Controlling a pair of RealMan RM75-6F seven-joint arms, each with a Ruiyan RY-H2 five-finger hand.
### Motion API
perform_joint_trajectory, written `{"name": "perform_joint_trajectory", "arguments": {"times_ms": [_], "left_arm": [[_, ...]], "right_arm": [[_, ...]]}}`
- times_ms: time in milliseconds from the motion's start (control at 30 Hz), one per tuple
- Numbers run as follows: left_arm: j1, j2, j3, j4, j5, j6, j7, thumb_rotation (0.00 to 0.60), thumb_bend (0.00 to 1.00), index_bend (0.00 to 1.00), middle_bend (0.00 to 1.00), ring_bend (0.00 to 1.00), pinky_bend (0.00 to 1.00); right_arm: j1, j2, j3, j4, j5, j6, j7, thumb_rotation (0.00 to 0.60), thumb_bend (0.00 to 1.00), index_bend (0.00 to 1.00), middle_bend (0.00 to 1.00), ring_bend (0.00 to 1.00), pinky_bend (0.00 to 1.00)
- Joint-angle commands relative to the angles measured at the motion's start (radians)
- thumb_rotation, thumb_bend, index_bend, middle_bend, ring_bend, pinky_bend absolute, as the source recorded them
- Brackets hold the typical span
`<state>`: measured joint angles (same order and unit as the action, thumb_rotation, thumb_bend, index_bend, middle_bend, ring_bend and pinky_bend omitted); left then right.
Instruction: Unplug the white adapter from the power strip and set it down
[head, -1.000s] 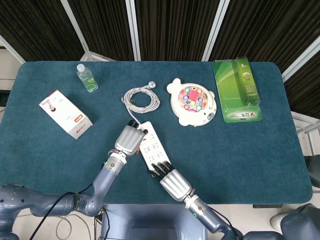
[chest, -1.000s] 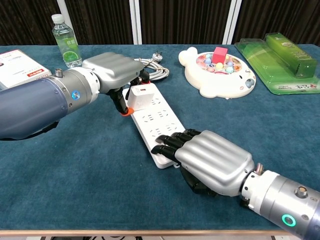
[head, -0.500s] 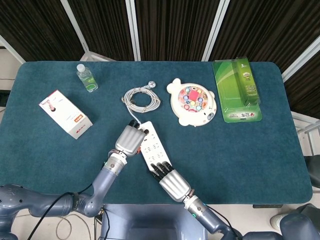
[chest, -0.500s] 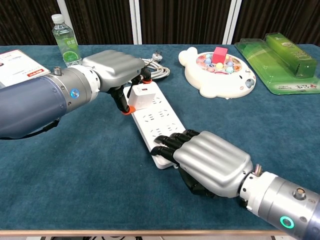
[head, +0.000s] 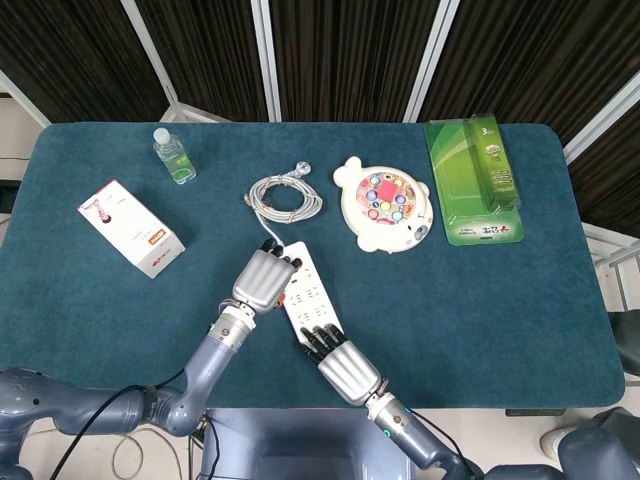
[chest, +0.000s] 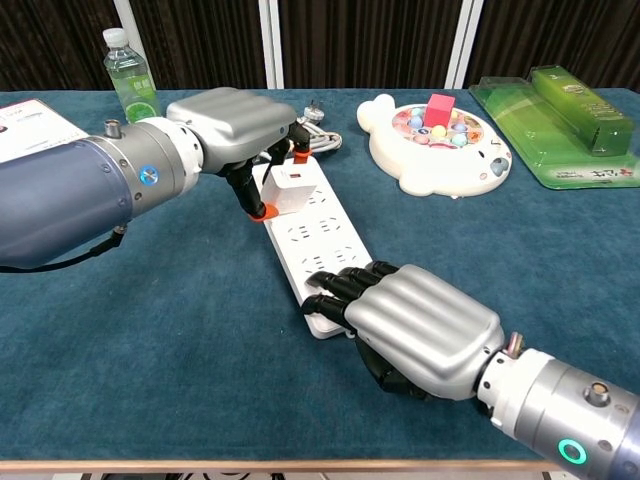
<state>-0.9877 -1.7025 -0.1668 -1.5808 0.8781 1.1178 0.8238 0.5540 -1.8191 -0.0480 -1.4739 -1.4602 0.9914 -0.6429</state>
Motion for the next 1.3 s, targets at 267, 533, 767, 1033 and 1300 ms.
{"name": "perform_joint_trajectory", "arguments": {"times_ms": [267, 533, 767, 1033, 1300], "left_arm": [[0.002, 0.008, -0.007, -0.01, 0.01, 0.001, -0.005, 0.6, 0.31, 0.67, 0.72, 0.29, 0.2], [0.009, 0.019, 0.002, -0.015, 0.007, -0.003, -0.003, 0.6, 0.31, 0.68, 0.72, 0.29, 0.2], [0.012, 0.023, -0.002, -0.023, 0.015, -0.002, -0.01, 0.6, 0.31, 0.68, 0.73, 0.29, 0.21], [0.014, 0.027, -0.007, -0.029, 0.024, 0.0, -0.018, 0.6, 0.31, 0.68, 0.73, 0.29, 0.21], [0.017, 0.031, -0.012, -0.032, 0.032, 0.001, -0.027, 0.6, 0.31, 0.68, 0.73, 0.29, 0.21]], "right_arm": [[-0.002, -0.009, -0.005, 0.005, 0.001, -0.003, -0.005, 0.6, 0.97, 0.19, 0.19, 0.18, 0.19], [-0.004, -0.022, -0.007, 0.012, -0.004, -0.002, 0.004, 0.6, 0.97, 0.19, 0.19, 0.18, 0.19], [-0.004, -0.035, -0.012, 0.02, -0.008, -0.007, 0.004, 0.6, 0.97, 0.19, 0.19, 0.18, 0.19], [-0.006, -0.043, -0.01, 0.027, -0.006, -0.005, 0.002, 0.6, 0.97, 0.19, 0.19, 0.18, 0.19], [-0.008, -0.045, -0.007, 0.03, -0.009, 0.0, 0.007, 0.6, 0.97, 0.2, 0.19, 0.18, 0.19]]}}
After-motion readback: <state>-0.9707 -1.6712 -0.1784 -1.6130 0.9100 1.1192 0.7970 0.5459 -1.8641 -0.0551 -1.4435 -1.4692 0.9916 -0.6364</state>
